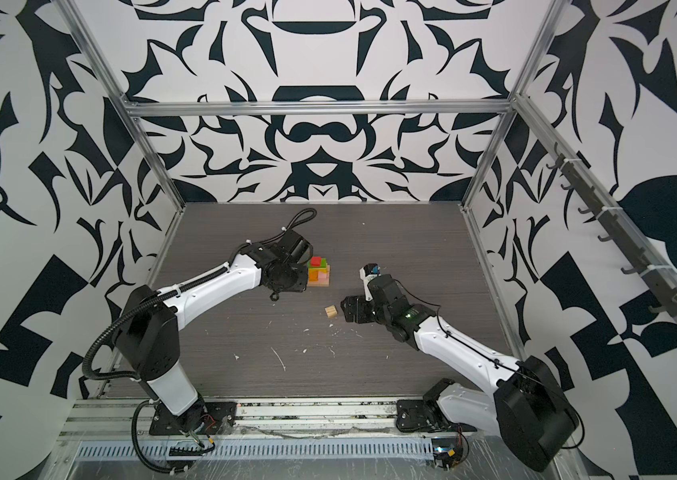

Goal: Build the wood block tower
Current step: 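Lift the blue cube and carry it toward the tower with the left gripper, then lower the blue cube onto the red cube with the left gripper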

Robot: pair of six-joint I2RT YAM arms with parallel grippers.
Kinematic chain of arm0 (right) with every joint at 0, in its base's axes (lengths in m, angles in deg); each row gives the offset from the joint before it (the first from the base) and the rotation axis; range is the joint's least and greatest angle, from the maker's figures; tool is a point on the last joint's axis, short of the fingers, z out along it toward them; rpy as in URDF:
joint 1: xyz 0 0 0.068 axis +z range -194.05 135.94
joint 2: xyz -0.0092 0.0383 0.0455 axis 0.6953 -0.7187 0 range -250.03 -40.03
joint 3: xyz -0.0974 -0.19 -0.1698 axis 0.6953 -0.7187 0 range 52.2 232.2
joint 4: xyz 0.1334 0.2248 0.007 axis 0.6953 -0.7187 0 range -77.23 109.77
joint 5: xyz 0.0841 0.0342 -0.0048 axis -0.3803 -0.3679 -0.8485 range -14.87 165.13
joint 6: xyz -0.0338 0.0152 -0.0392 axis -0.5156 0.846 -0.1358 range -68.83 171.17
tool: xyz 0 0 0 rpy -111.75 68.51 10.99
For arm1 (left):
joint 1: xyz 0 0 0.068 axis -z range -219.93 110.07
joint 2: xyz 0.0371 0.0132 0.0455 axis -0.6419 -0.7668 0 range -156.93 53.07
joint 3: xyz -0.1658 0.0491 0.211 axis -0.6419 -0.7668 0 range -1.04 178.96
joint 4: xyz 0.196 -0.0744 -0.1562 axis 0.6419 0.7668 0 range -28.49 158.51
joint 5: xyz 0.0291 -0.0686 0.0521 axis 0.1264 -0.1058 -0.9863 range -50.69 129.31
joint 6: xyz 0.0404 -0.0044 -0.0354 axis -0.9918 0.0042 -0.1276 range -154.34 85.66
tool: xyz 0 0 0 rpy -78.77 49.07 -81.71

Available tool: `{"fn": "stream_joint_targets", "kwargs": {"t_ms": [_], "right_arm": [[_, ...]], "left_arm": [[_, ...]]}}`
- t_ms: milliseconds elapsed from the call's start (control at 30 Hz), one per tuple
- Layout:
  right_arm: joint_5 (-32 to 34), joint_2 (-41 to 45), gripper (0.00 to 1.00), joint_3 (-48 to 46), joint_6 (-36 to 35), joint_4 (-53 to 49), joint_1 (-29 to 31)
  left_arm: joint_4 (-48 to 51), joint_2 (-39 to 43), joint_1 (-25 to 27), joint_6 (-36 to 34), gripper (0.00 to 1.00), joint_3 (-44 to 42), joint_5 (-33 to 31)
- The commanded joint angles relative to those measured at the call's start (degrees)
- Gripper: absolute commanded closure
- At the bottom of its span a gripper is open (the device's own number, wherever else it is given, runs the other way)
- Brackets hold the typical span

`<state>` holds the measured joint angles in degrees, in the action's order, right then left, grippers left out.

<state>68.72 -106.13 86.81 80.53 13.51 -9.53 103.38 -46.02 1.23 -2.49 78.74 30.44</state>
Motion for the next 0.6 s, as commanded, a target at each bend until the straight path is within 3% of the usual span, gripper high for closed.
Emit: {"fn": "stream_joint_targets", "kwargs": {"t_ms": [0,567], "right_arm": [[-1.0,-0.1,0.12,2.6,-0.8,0.2,-0.2],[-0.8,1.2,0.13,2.9,-1.7,-2.2,0.1]], "left_arm": [[4.0,-0.6,-1.1,-2.0,0.85,3.2,1.9],[10.2,-11.4,-2.5,-4.2,0.82,19.8,2.6]]}}
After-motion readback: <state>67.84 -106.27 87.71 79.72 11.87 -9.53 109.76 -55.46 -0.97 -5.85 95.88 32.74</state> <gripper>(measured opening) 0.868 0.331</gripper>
